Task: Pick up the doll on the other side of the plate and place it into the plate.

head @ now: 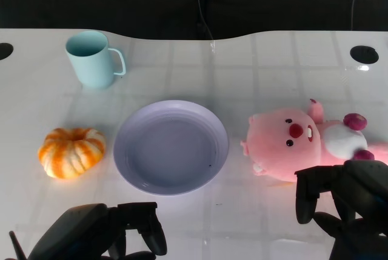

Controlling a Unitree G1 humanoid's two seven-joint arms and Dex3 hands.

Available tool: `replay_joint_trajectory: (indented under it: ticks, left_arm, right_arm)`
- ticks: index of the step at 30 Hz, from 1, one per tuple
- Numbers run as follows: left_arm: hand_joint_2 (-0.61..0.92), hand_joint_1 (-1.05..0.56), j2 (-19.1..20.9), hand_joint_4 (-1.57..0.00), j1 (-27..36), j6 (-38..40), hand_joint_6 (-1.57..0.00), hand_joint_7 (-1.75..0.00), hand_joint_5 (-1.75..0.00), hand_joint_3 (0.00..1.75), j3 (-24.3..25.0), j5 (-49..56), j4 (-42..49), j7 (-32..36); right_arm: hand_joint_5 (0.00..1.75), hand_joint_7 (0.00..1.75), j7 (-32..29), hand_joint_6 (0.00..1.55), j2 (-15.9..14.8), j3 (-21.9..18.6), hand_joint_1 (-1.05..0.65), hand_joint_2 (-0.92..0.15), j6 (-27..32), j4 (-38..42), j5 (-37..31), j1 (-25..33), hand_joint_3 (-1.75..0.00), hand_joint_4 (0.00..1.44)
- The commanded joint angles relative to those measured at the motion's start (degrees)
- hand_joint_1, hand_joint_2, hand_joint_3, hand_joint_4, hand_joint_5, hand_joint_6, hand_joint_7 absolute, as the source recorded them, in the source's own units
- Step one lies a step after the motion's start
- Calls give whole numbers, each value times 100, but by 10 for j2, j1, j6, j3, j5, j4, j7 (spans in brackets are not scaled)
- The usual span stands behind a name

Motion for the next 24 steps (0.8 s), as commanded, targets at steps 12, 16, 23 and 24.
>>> replay_joint_trajectory:
  ticks: [12, 16, 23, 24]
  left_arm:
    - [86, -26, 8, -66, -4, 5, -67, -123, -159, 45, 4, 3, -5, -5]
    - [86, -26, 8, -66, -5, 4, -67, -123, -159, 45, 4, 3, -3, -5]
    - [87, -25, 8, -66, -4, 5, -67, -122, -159, 45, 4, 4, -5, -4]
    - [87, -25, 8, -66, -4, 5, -67, -122, -159, 45, 4, 4, -5, -4]
  right_arm:
    - [175, 136, -1, 85, -7, 2, -6, -37, 2, -2, 4, -4, -113, 90]
    - [175, 137, -1, 85, -8, 2, -6, -37, -1, 0, 5, -5, -115, 90]
    - [175, 137, 0, 84, -7, 2, -7, -36, 3, -2, 3, -4, -115, 90]
    - [175, 137, -2, 84, -7, 2, -7, -36, 2, -1, 3, -4, -115, 90]
